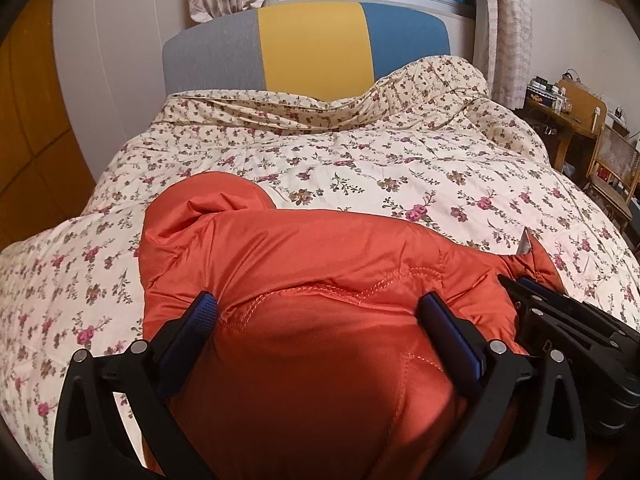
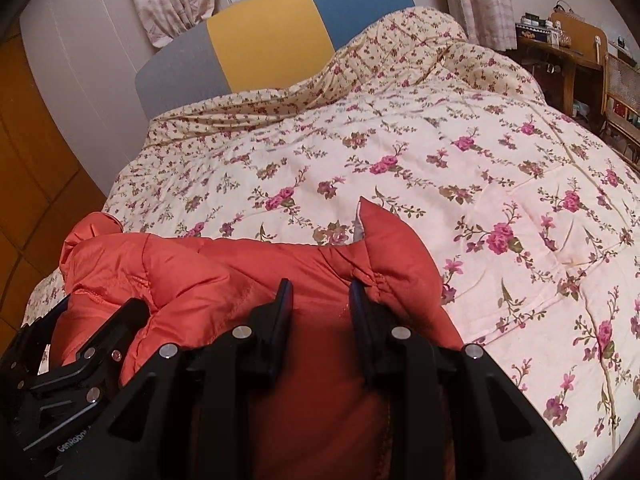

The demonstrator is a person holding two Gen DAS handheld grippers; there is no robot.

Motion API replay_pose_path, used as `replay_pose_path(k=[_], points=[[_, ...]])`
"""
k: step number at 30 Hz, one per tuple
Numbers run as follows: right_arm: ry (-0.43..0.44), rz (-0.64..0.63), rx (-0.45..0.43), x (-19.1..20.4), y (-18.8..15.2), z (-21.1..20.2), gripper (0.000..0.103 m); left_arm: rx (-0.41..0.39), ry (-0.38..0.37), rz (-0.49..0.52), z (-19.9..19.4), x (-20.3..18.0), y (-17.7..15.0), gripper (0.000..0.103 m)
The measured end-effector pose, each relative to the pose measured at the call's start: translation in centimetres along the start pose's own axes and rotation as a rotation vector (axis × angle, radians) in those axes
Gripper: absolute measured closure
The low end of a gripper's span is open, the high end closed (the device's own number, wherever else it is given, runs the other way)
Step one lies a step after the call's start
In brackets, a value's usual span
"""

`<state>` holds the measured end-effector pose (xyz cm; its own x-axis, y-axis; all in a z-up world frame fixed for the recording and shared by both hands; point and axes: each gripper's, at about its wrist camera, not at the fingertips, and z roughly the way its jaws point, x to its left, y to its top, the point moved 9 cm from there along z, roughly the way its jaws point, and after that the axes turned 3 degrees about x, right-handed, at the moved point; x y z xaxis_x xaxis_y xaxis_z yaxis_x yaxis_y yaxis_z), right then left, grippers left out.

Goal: Fold large clothes

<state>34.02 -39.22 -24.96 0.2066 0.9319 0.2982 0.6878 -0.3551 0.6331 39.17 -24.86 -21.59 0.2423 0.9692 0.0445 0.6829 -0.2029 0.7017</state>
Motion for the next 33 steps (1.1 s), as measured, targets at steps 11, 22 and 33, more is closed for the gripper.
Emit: replay_pose_path(k=[11, 22, 33], points=[[-0.069, -0.077, -0.194, -0.7, -2.7, -8.6, 0.052, -0.123, -0.052, 0.006, -7.8, -0.6, -4.4, 0.003], [-0.046, 0.000, -0.082, -3.4, -5.0, -6.2, 0.036, -0.204, -0.084, 0.117, -9.0, -3.2, -7.9, 0.003], [-0.079, -0.018, -0.104, -3.2, -5.1, -7.9, 0.033, -0.196, -0.070, 0.134, -9.6, -3.2, -8.4, 0.003]])
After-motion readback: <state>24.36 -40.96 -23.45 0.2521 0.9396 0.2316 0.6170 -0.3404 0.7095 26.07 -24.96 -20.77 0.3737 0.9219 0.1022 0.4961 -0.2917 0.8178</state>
